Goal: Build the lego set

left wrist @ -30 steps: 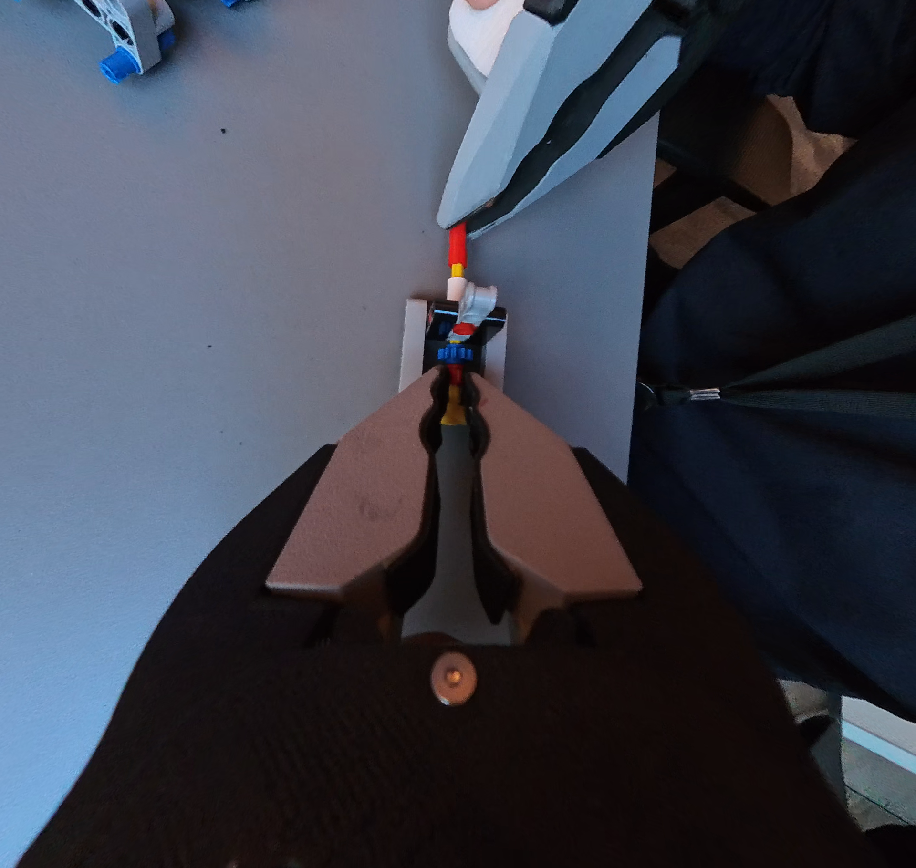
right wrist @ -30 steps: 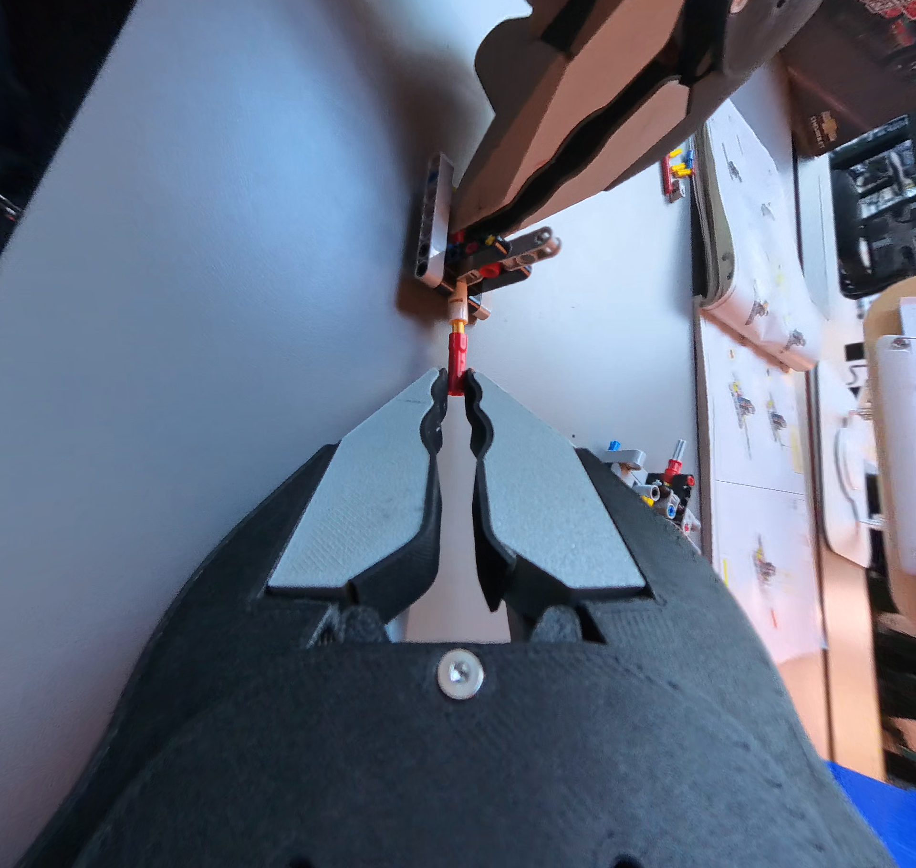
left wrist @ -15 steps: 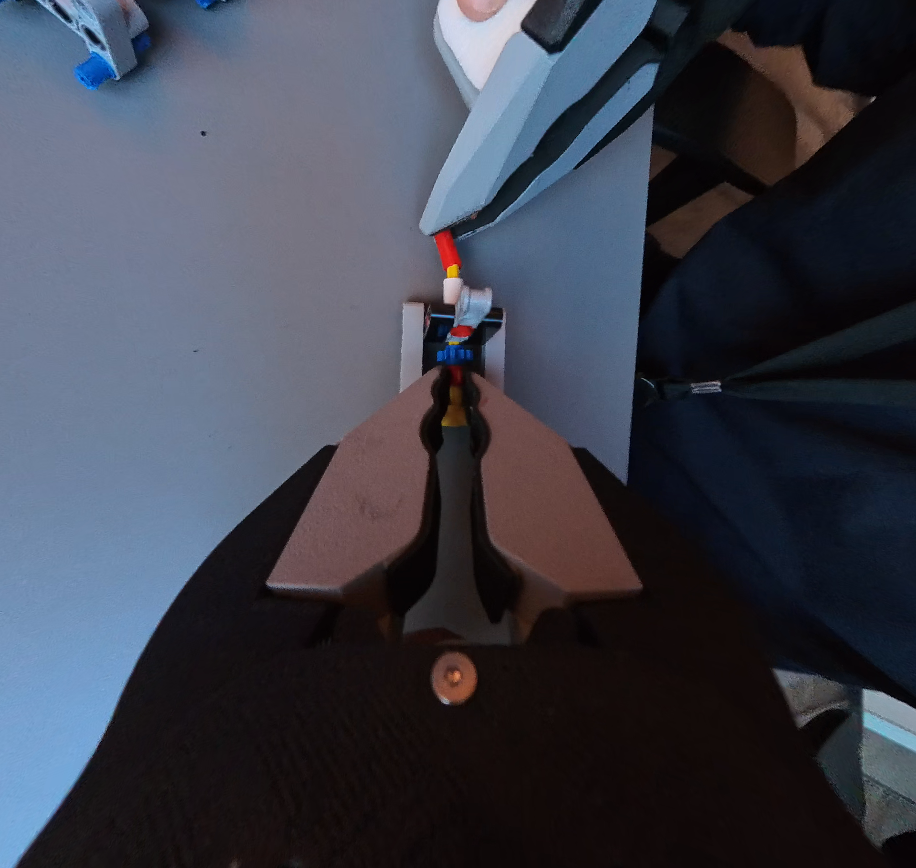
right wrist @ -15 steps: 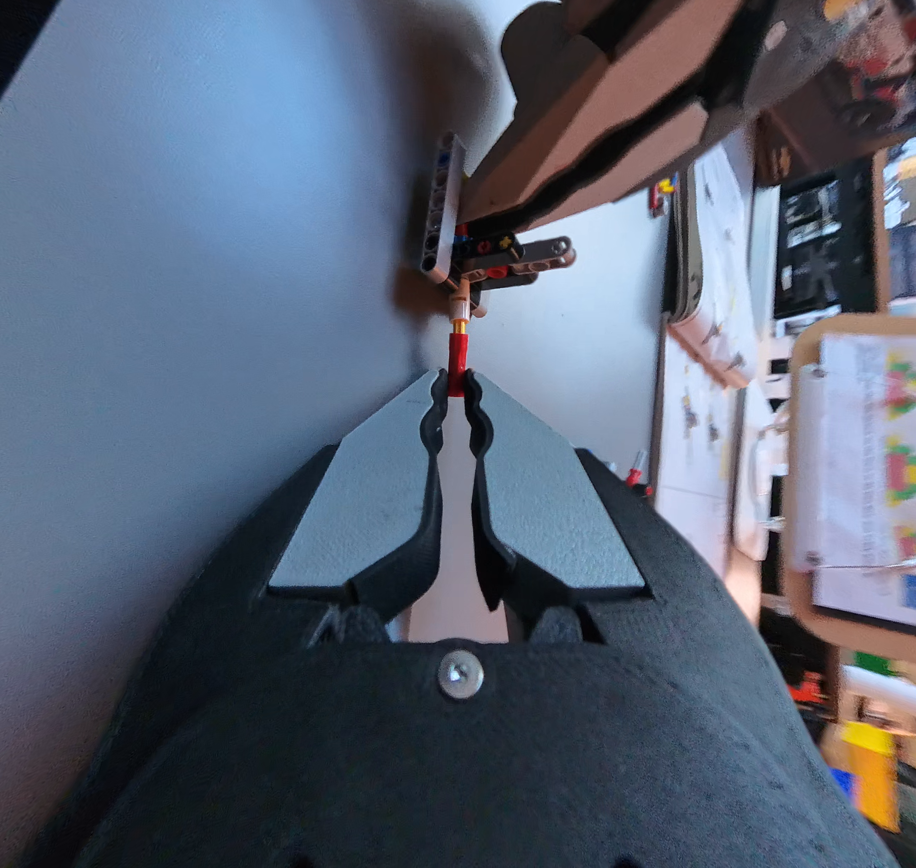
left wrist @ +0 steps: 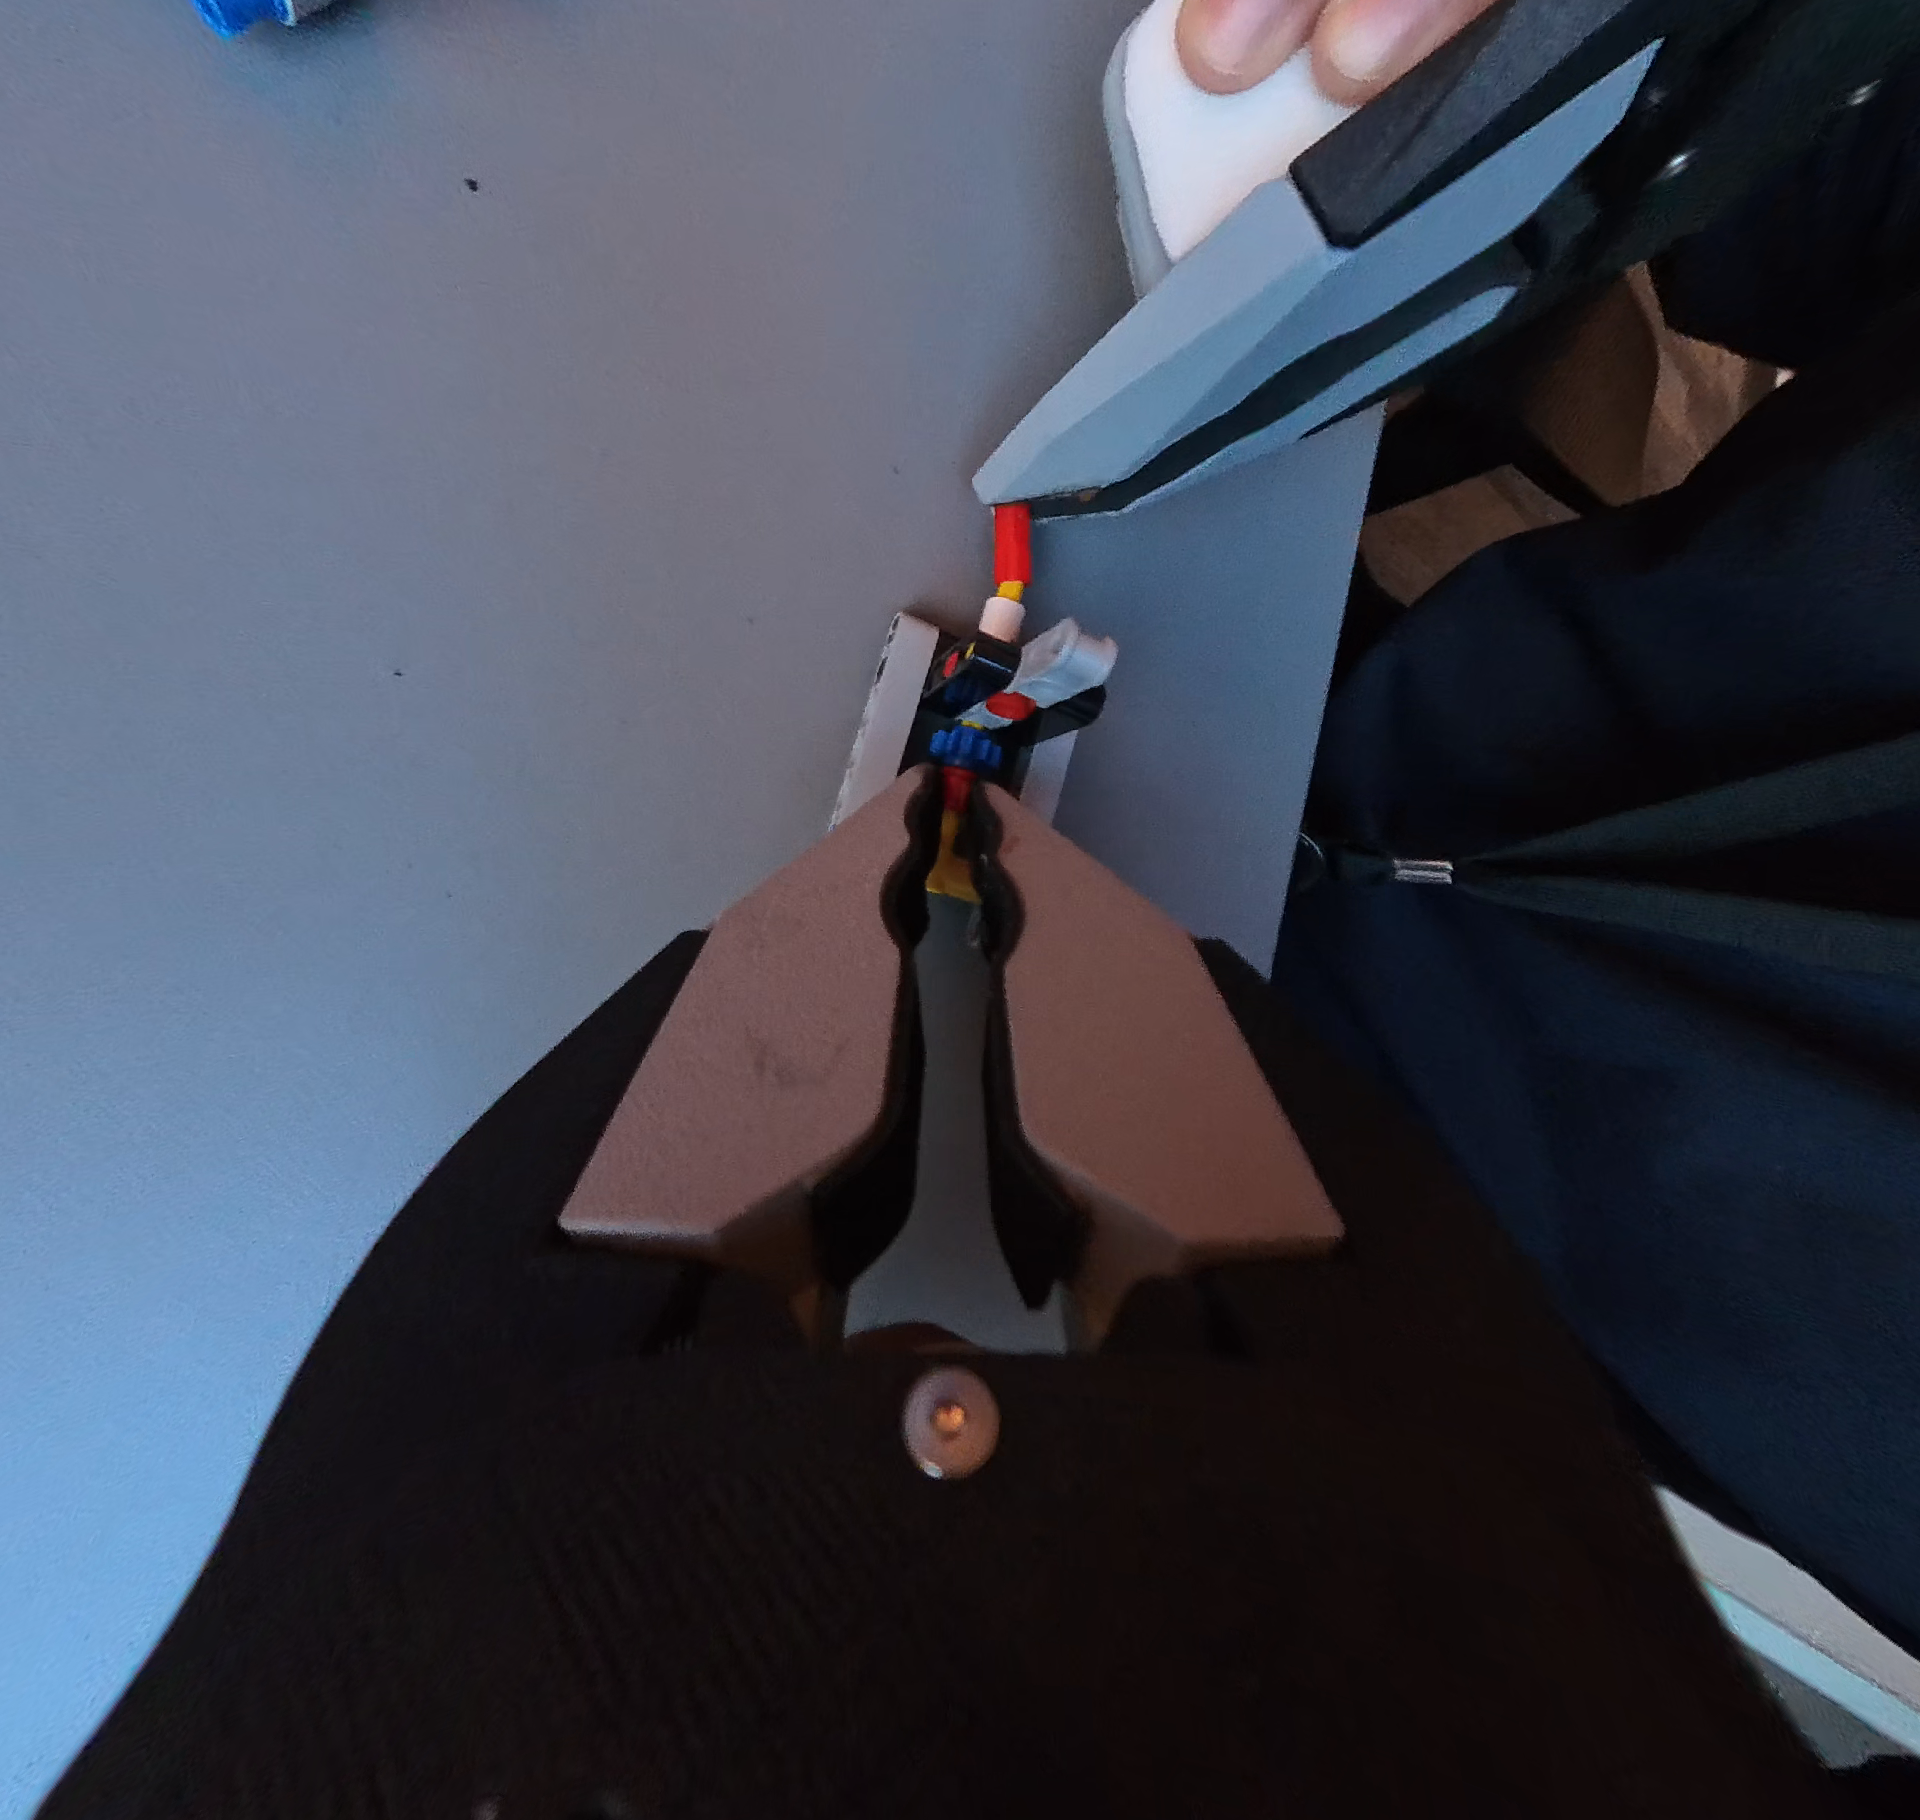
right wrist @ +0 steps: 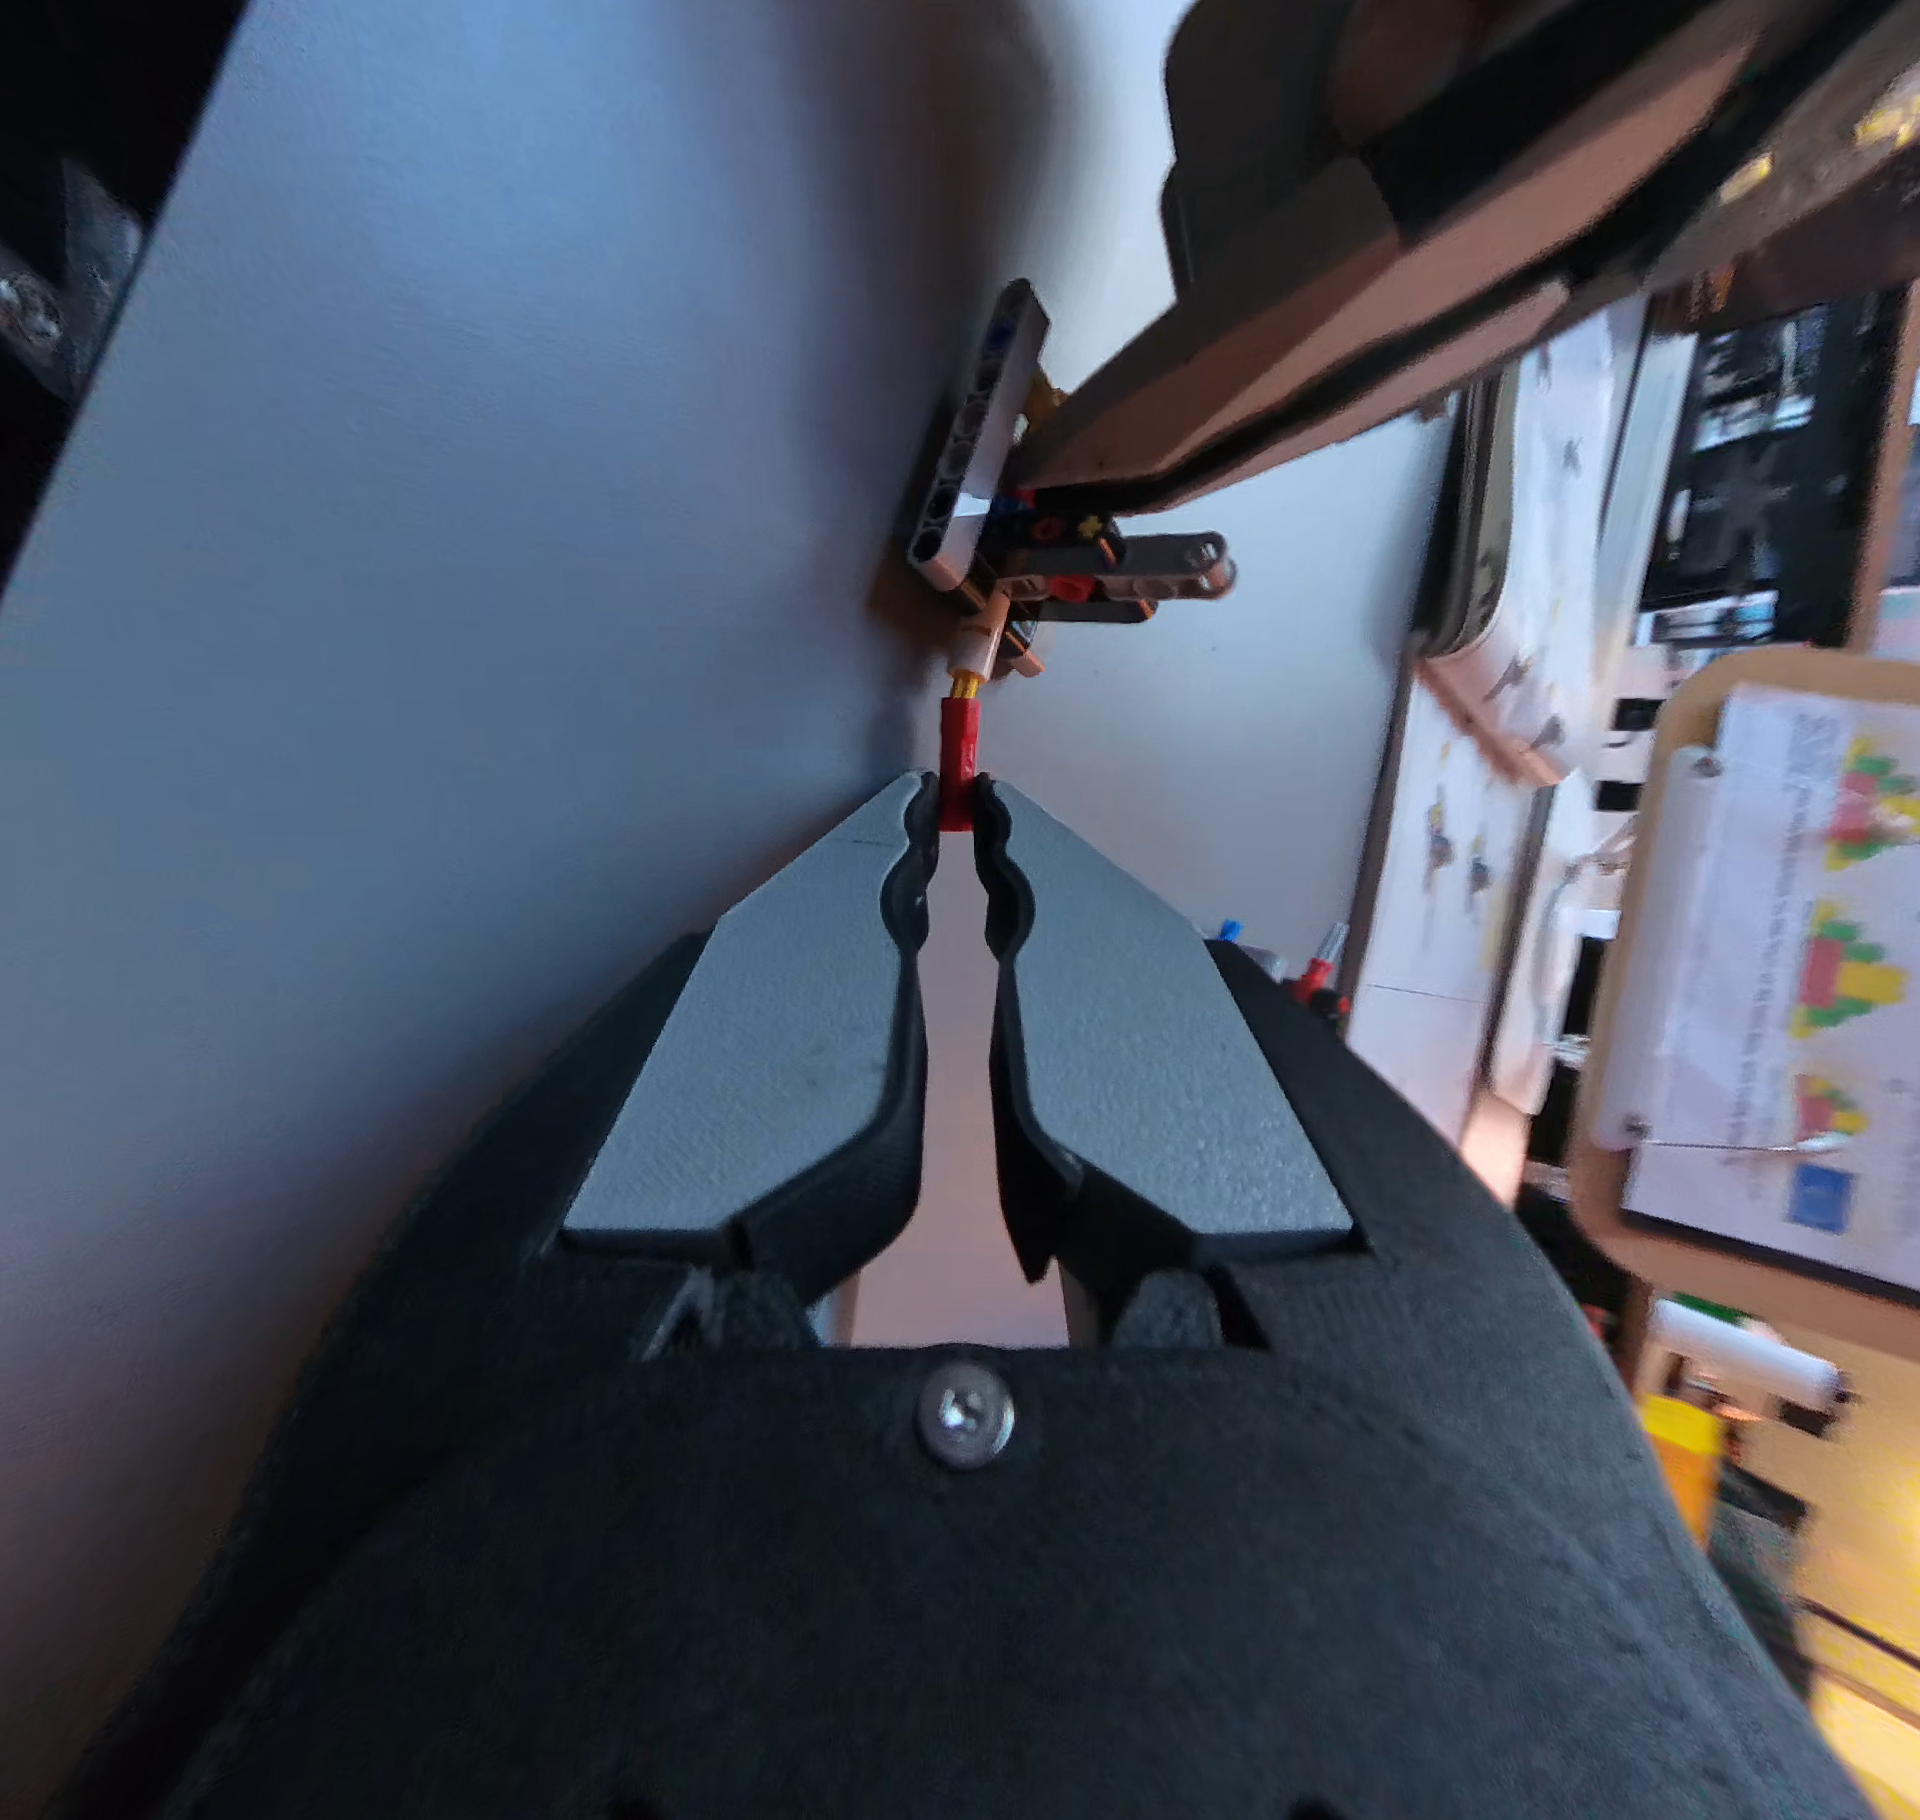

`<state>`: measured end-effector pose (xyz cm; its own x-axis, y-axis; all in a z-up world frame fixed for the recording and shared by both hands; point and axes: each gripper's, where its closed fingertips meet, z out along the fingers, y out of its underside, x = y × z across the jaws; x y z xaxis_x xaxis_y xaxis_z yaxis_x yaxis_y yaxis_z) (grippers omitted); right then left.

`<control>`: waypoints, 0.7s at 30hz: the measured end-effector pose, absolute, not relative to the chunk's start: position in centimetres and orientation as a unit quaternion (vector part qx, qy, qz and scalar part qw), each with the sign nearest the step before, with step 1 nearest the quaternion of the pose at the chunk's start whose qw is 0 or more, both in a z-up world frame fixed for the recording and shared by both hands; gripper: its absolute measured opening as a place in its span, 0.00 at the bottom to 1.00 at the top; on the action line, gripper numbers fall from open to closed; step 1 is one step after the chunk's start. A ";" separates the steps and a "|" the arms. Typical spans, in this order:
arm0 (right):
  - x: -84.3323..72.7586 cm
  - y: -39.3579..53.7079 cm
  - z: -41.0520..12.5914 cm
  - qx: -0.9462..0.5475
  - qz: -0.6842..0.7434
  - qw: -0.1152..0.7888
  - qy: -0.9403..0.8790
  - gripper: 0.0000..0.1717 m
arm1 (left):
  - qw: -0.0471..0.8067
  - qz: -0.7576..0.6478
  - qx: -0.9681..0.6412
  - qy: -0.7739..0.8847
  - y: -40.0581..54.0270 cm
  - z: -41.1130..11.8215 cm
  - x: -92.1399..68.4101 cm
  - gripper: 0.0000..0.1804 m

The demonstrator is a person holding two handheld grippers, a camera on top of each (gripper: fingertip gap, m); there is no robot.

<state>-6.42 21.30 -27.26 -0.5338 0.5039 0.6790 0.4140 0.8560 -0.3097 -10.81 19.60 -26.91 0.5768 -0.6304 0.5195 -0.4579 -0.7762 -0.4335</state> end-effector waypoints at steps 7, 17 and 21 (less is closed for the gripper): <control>-6.2 21.2 -27.4 -0.341 0.174 0.347 -0.856 0.02 | 0.134 -0.329 -0.885 0.301 19.4 -26.9 -10.4 0.01; -7.0 22.3 -27.2 -0.260 -0.068 0.446 -0.854 0.01 | 0.164 -0.366 -0.892 0.210 19.5 -26.7 -10.5 0.00; -7.0 22.5 -27.2 -0.253 -0.115 0.454 -0.847 0.02 | 0.164 -0.390 -0.887 0.185 19.5 -26.4 -9.9 0.00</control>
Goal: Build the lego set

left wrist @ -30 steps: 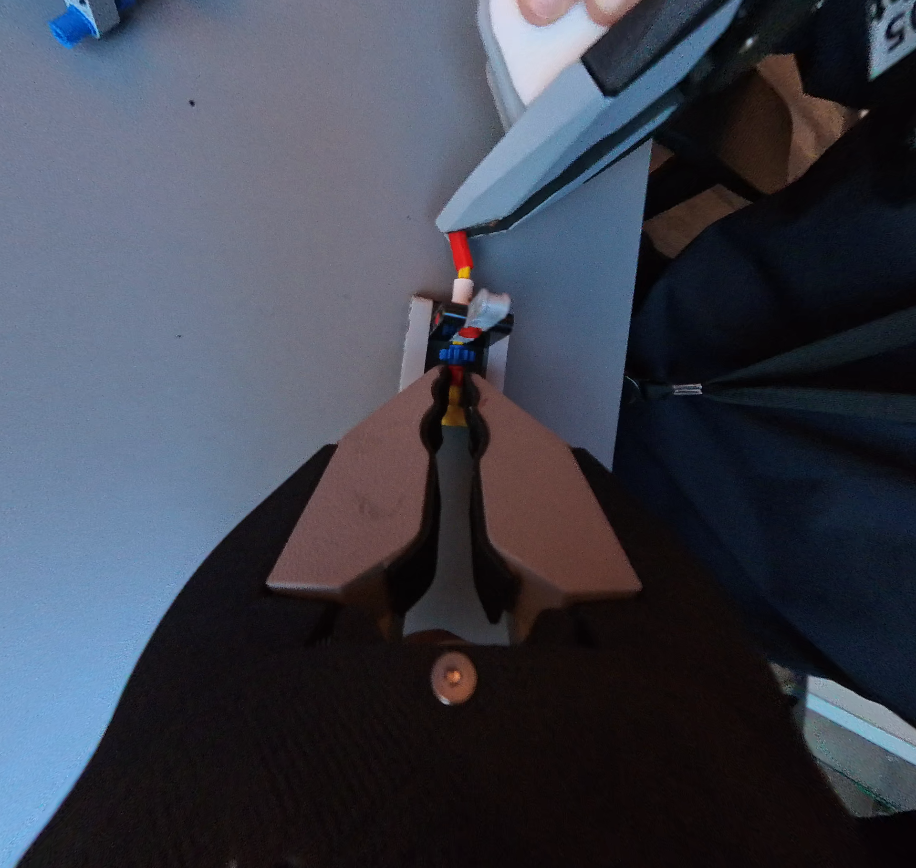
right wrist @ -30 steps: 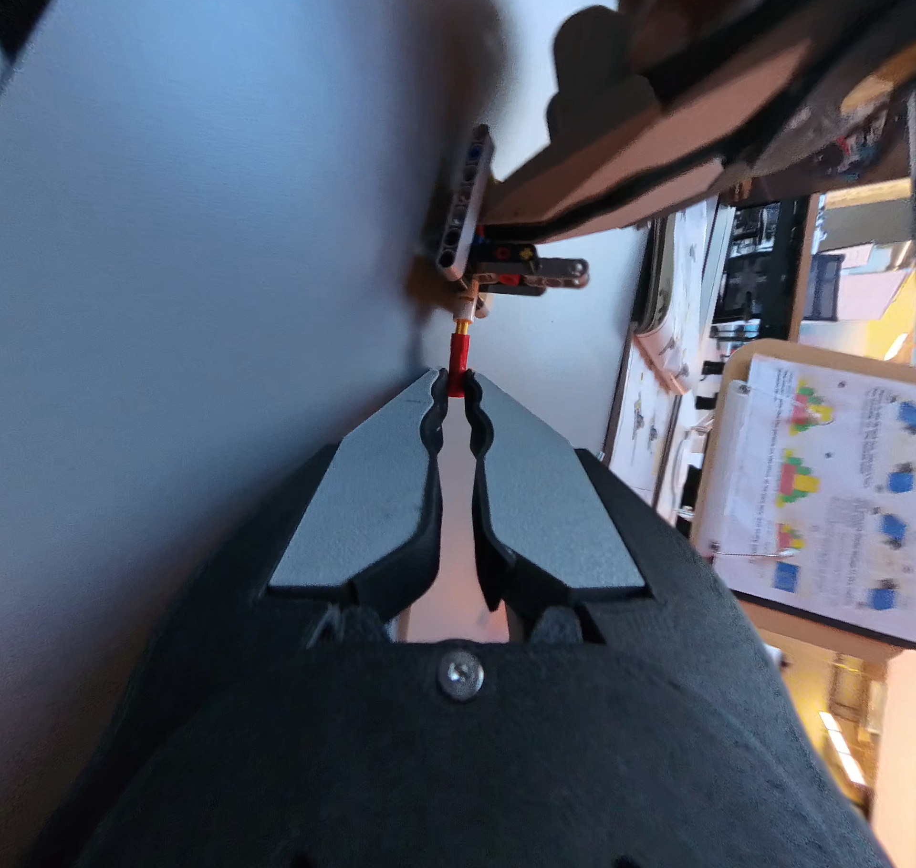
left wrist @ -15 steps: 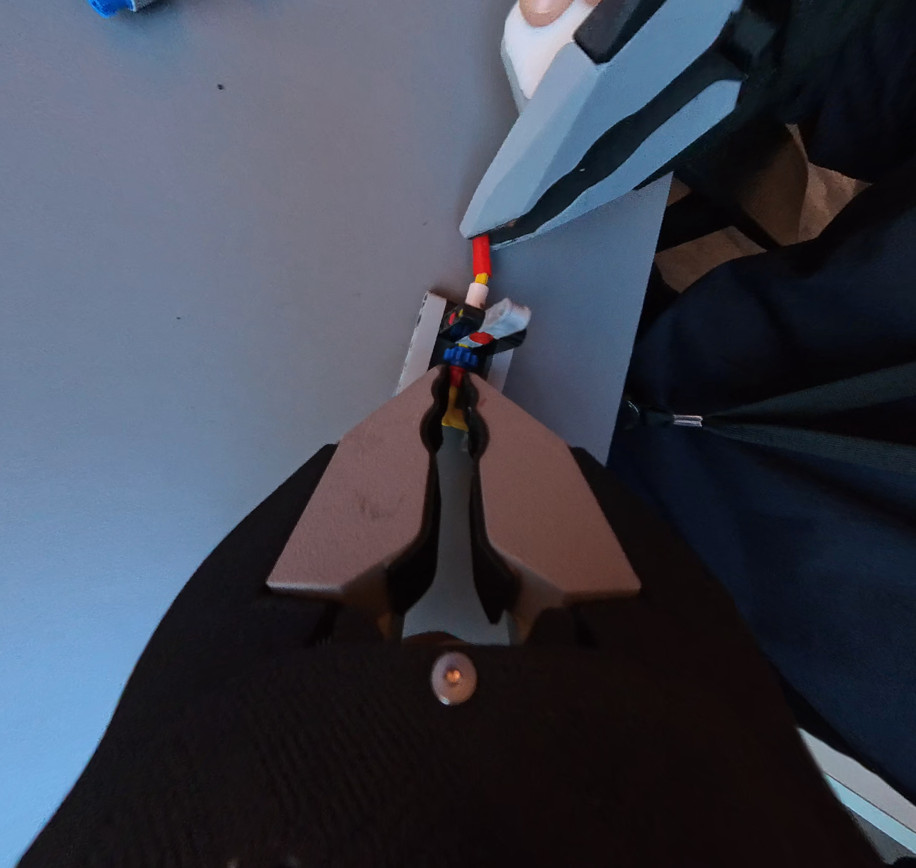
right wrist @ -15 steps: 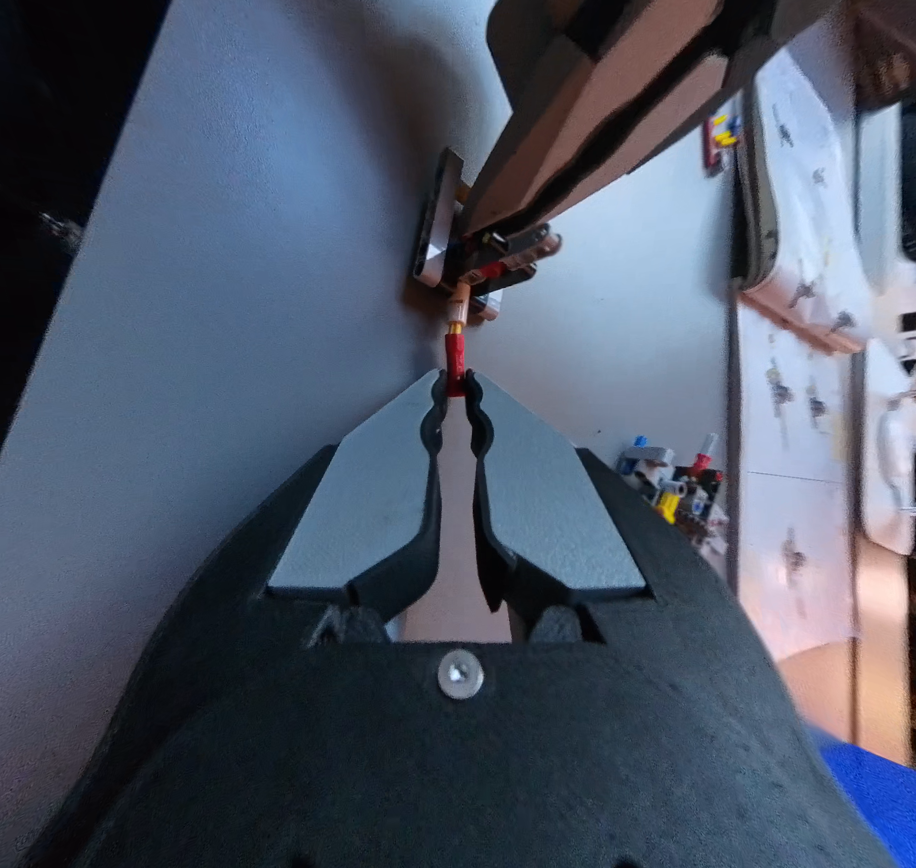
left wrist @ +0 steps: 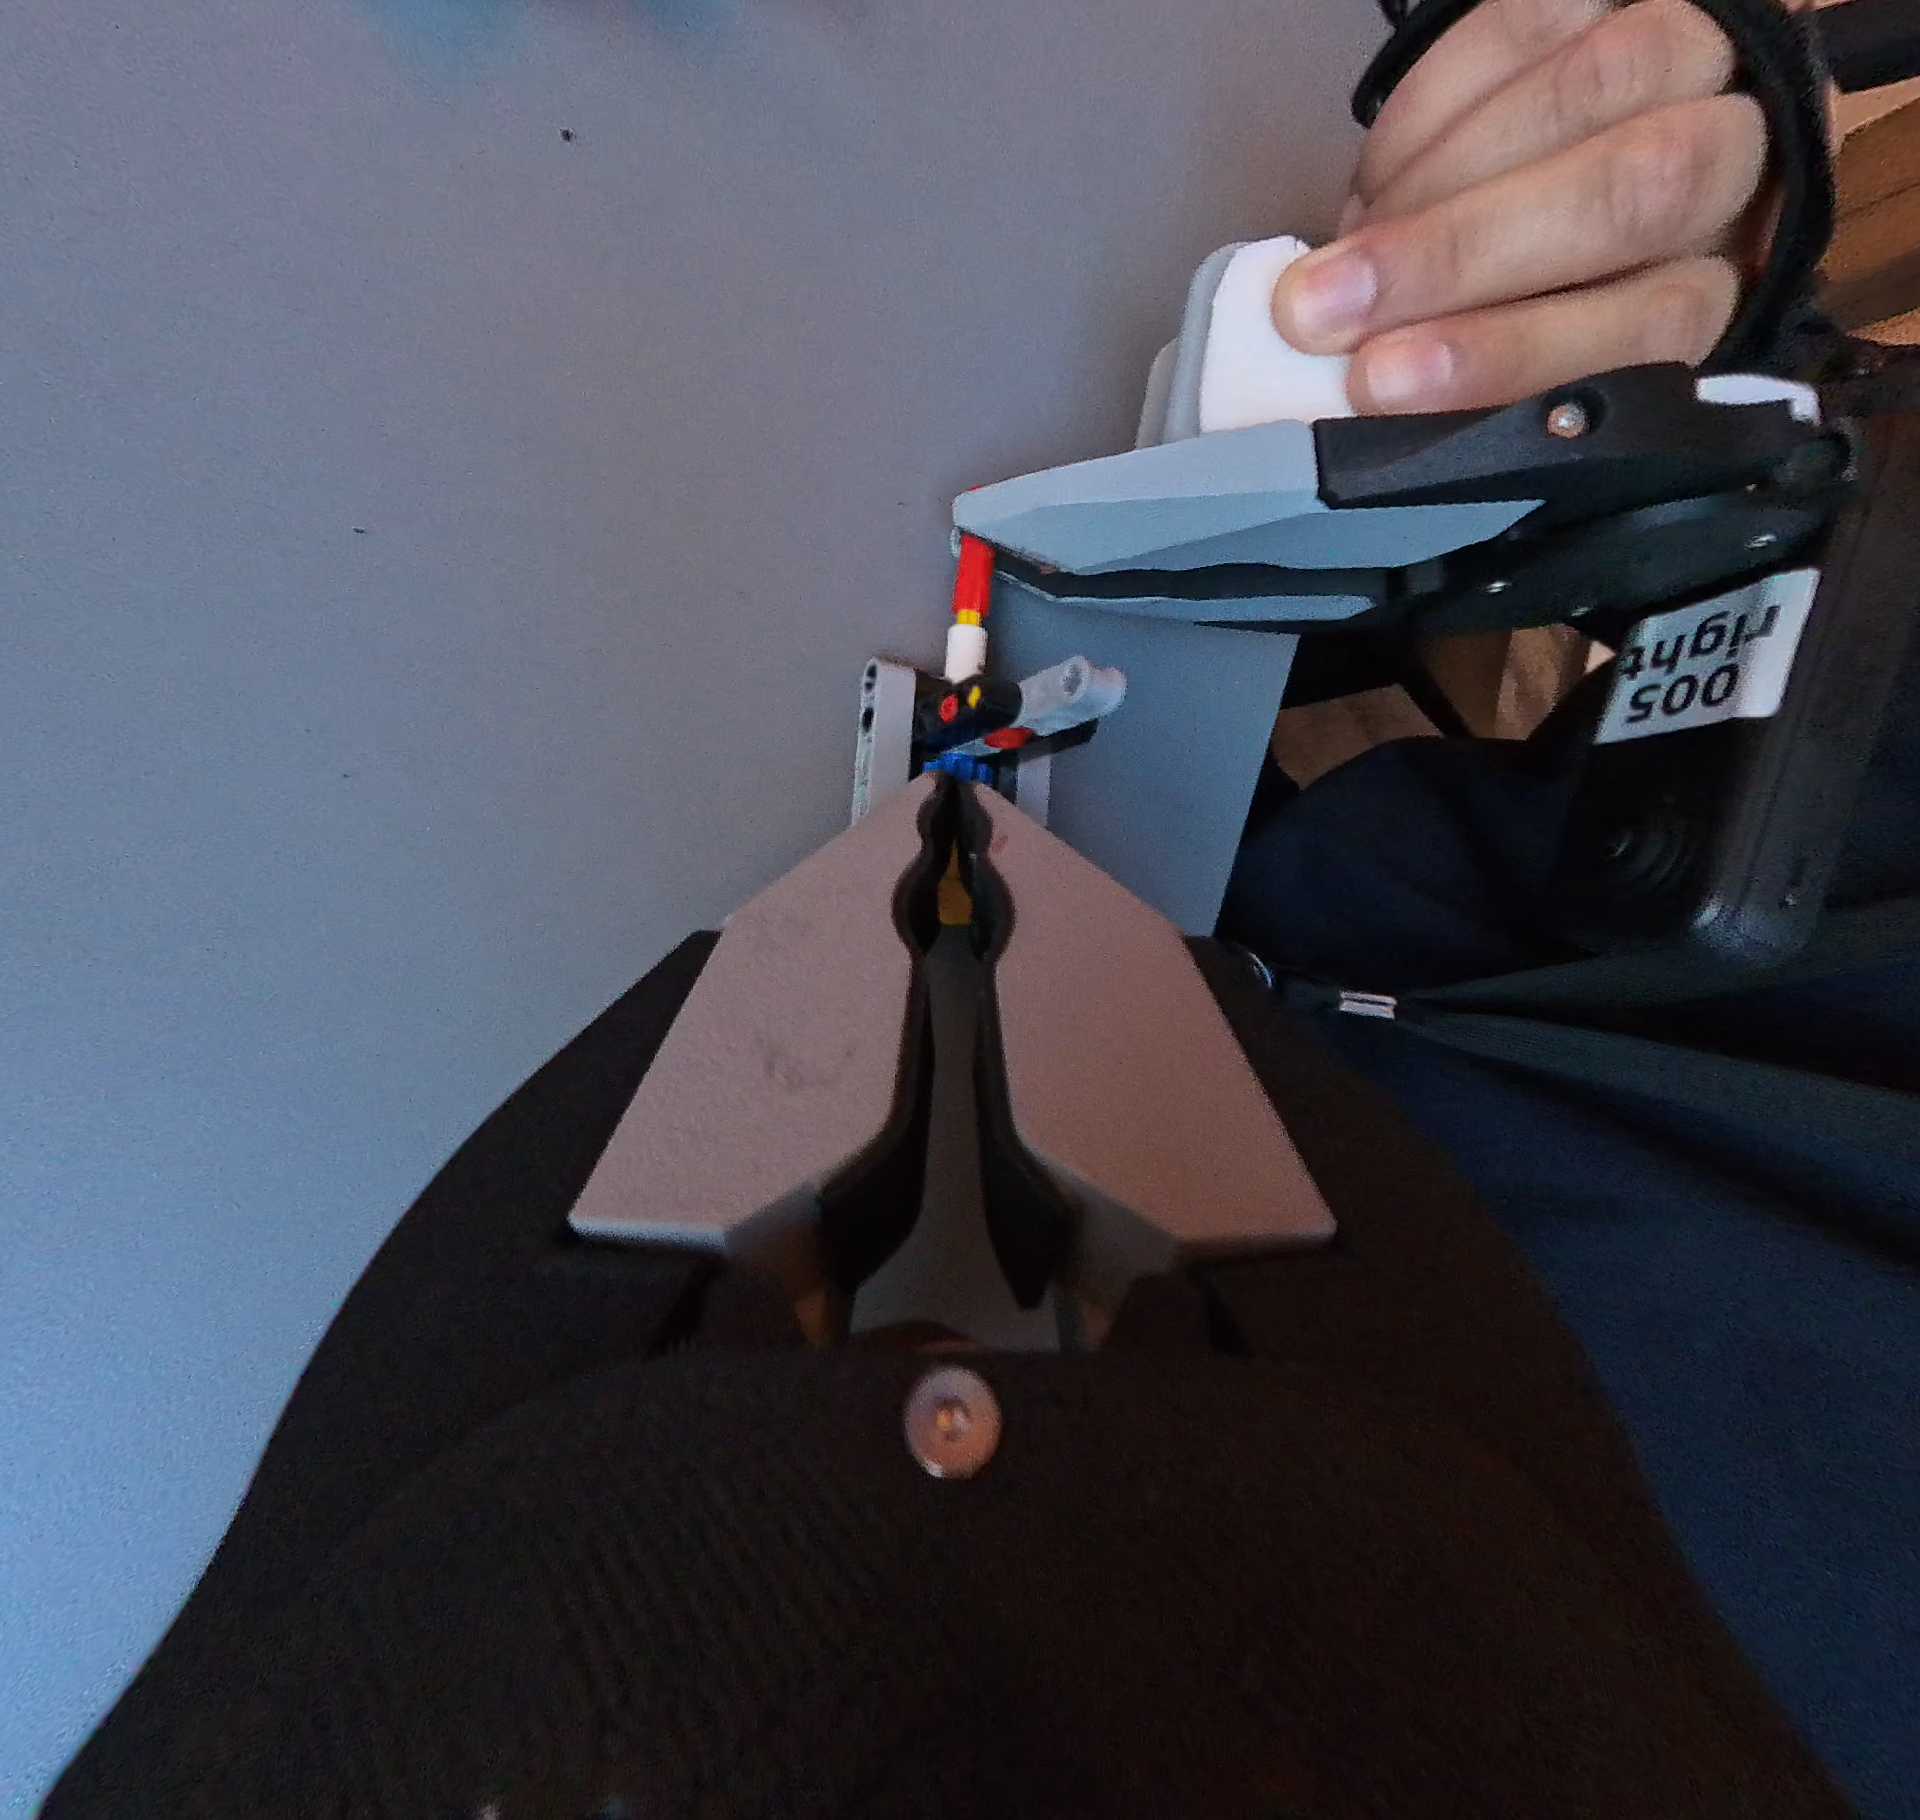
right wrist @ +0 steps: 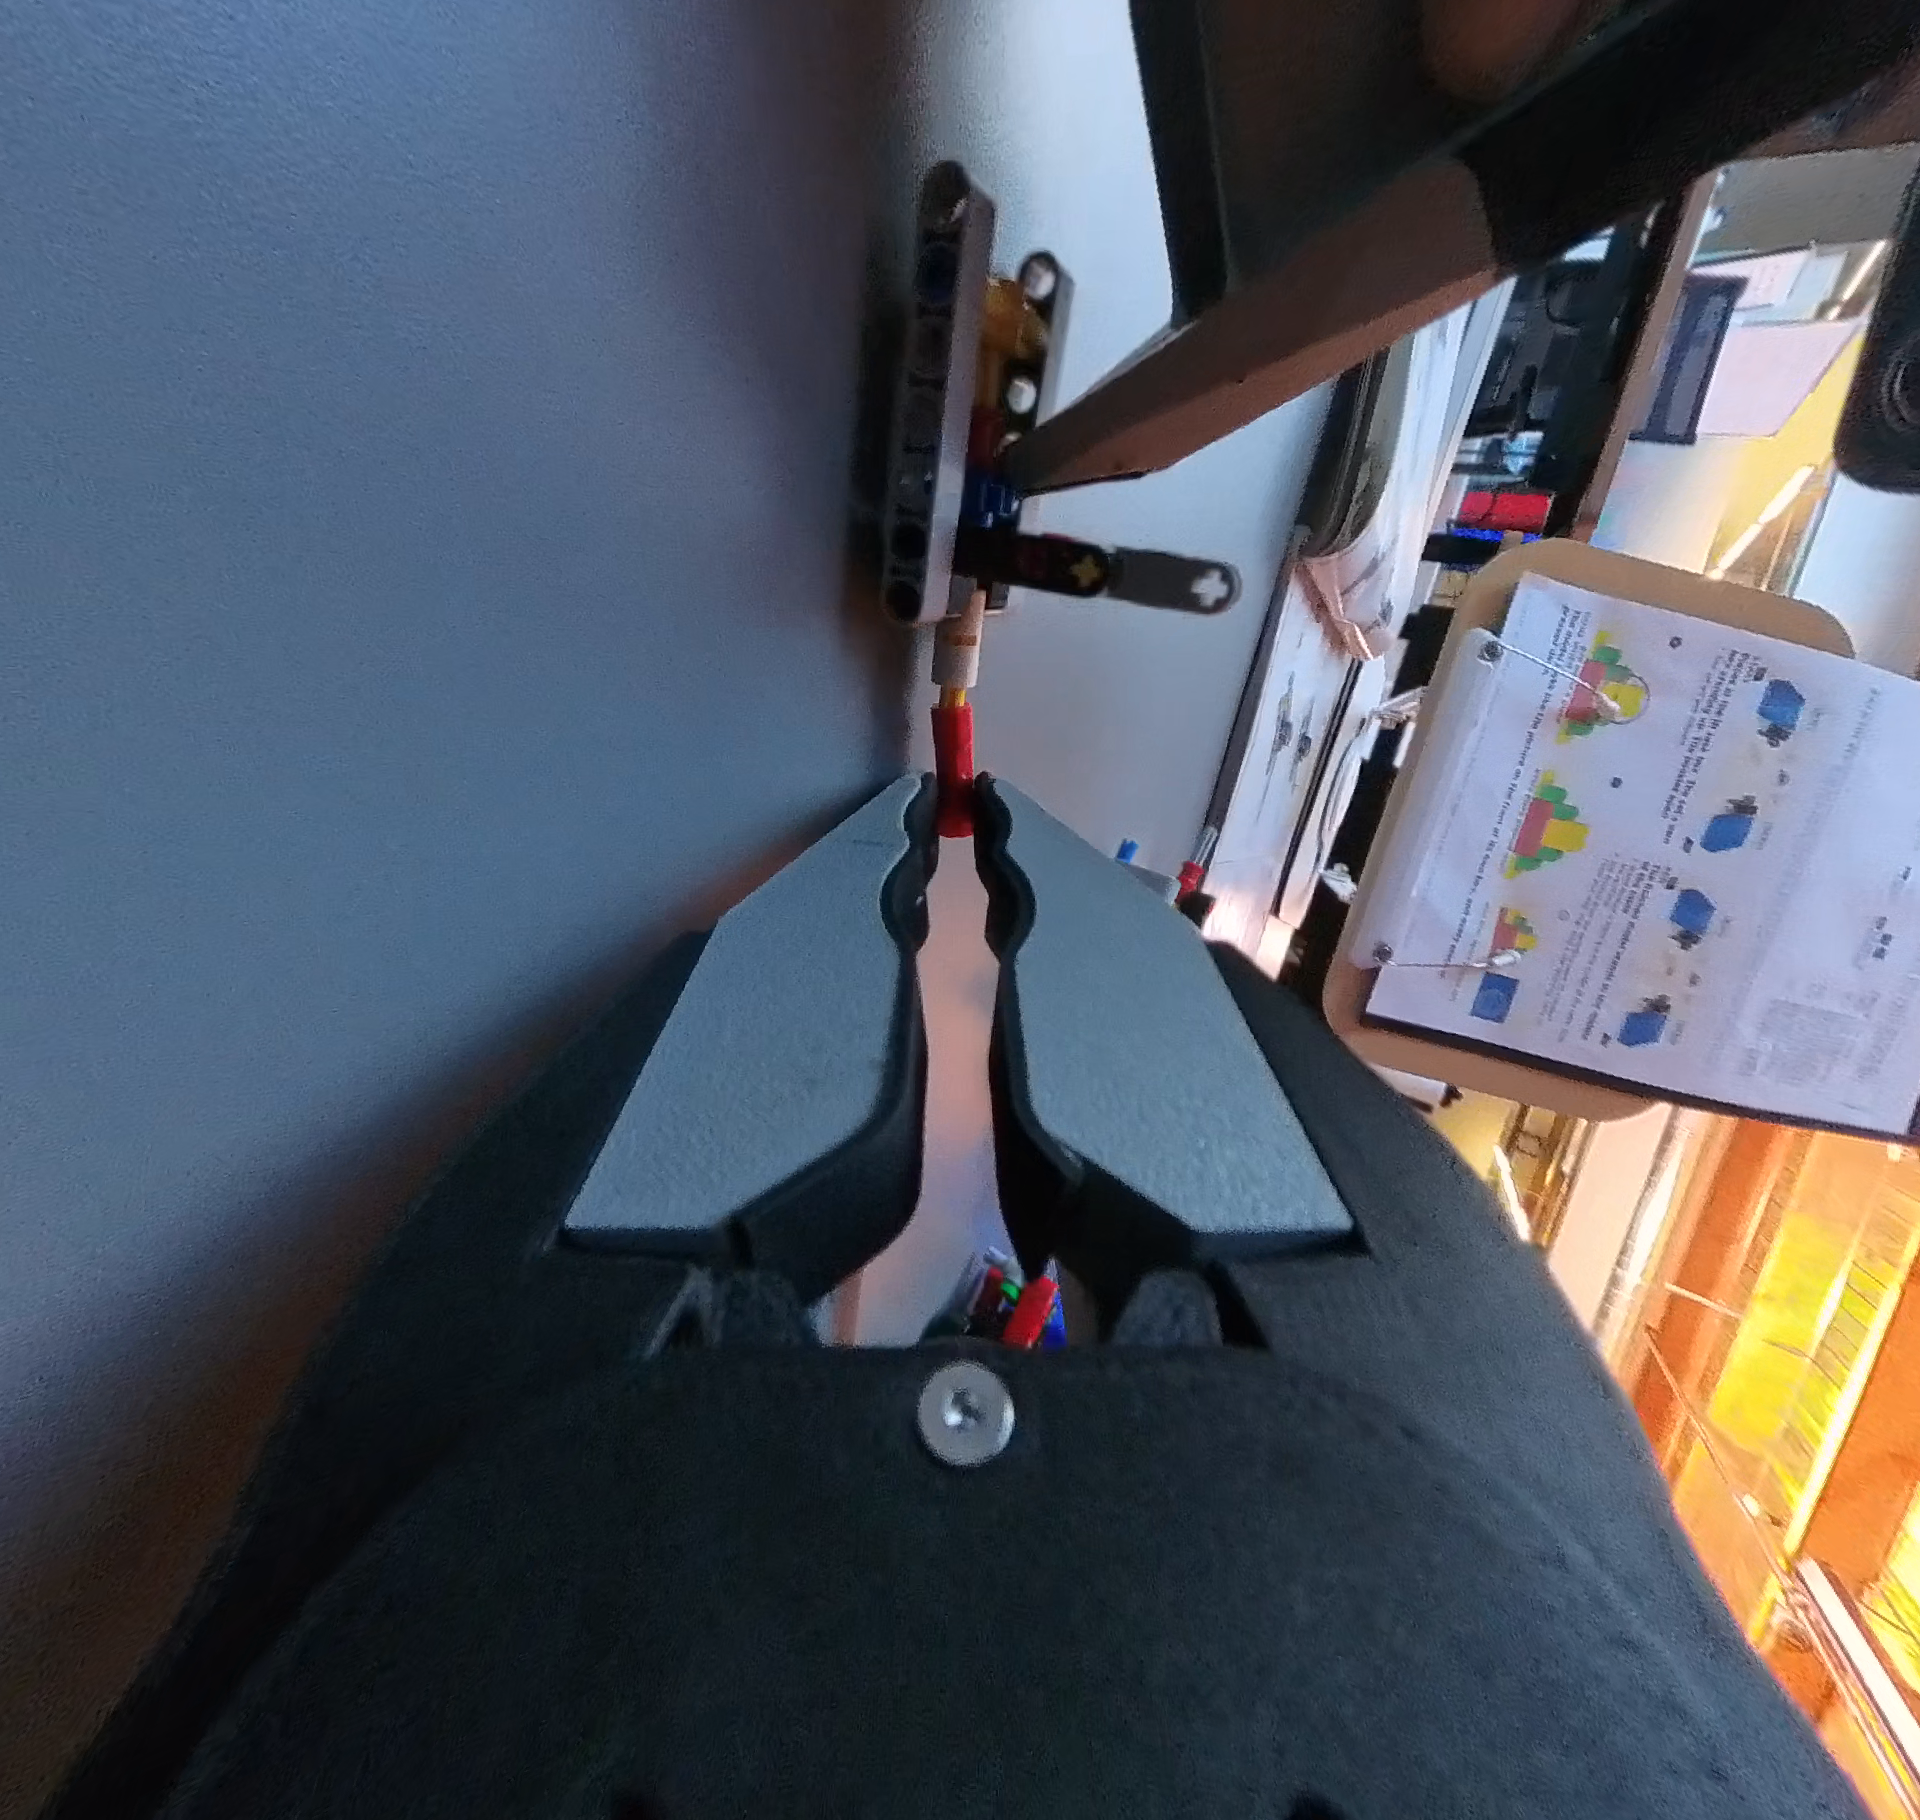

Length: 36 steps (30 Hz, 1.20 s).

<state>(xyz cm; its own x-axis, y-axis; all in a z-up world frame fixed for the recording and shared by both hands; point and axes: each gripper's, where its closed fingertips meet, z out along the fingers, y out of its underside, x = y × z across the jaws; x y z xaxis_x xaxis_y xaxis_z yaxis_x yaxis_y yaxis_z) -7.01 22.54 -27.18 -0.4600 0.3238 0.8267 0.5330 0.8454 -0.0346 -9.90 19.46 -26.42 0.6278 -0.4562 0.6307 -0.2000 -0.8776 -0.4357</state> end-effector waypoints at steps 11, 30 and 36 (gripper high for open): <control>-7.3 23.2 -27.2 -0.262 -0.079 0.469 -0.840 0.02 | 0.200 -0.309 -0.893 0.259 19.5 -24.7 -11.4 0.01; -6.0 23.5 -24.6 -0.386 0.228 0.396 -0.801 0.02 | 0.180 -0.236 -0.887 0.354 18.8 -25.5 -11.4 0.07; -6.2 22.8 -23.2 -0.392 0.314 0.381 -0.776 0.02 | 0.282 -0.233 -0.866 0.342 19.4 -21.2 -10.2 0.10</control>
